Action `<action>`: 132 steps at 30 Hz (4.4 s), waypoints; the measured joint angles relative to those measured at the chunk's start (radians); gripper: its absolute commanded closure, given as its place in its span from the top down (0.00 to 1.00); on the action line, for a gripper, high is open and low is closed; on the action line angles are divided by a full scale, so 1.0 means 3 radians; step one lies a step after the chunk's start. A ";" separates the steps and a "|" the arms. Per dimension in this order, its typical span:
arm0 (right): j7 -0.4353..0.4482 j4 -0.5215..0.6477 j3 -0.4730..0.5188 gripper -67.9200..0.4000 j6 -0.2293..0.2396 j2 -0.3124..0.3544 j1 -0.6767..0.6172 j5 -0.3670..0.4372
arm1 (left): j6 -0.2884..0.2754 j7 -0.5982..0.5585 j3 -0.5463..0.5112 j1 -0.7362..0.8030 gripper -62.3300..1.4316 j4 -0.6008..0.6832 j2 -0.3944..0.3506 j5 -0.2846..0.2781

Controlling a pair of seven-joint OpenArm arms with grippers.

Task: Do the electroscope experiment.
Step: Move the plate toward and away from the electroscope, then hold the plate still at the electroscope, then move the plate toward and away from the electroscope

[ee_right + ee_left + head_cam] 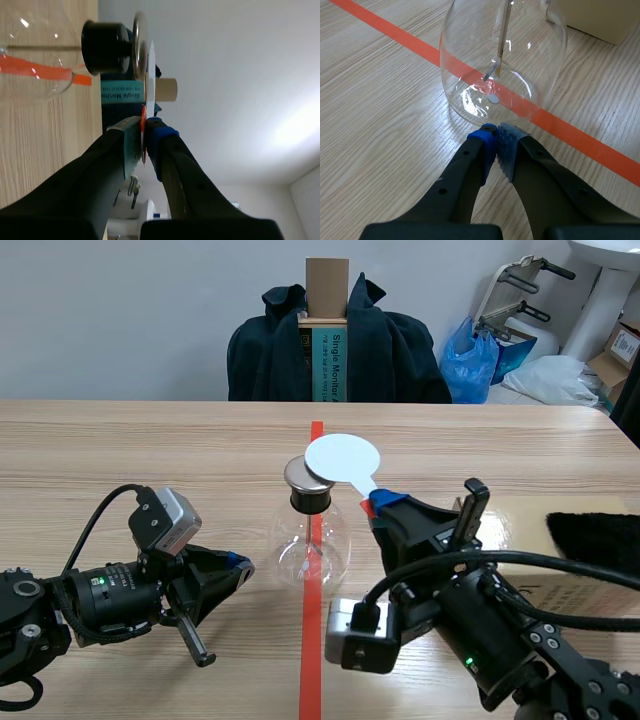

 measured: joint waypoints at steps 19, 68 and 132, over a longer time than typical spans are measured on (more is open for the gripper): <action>0.0328 0.0000 0.0000 0.02 -0.0173 0.0000 0.0001 -0.0001 | 0.0000 0.0000 0.0000 0.0000 0.07 0.0000 0.0000 0.0000; 0.0345 0.0000 0.0000 0.02 -0.0161 0.0000 0.0001 -0.0001 | 0.0000 0.0000 0.0000 0.0000 0.07 0.0000 0.0000 0.0000; 0.0242 0.0000 0.0000 0.02 -0.0061 0.0000 0.0000 -0.0001 | 0.0000 0.0000 0.0000 0.0000 0.07 0.0000 0.0000 0.0000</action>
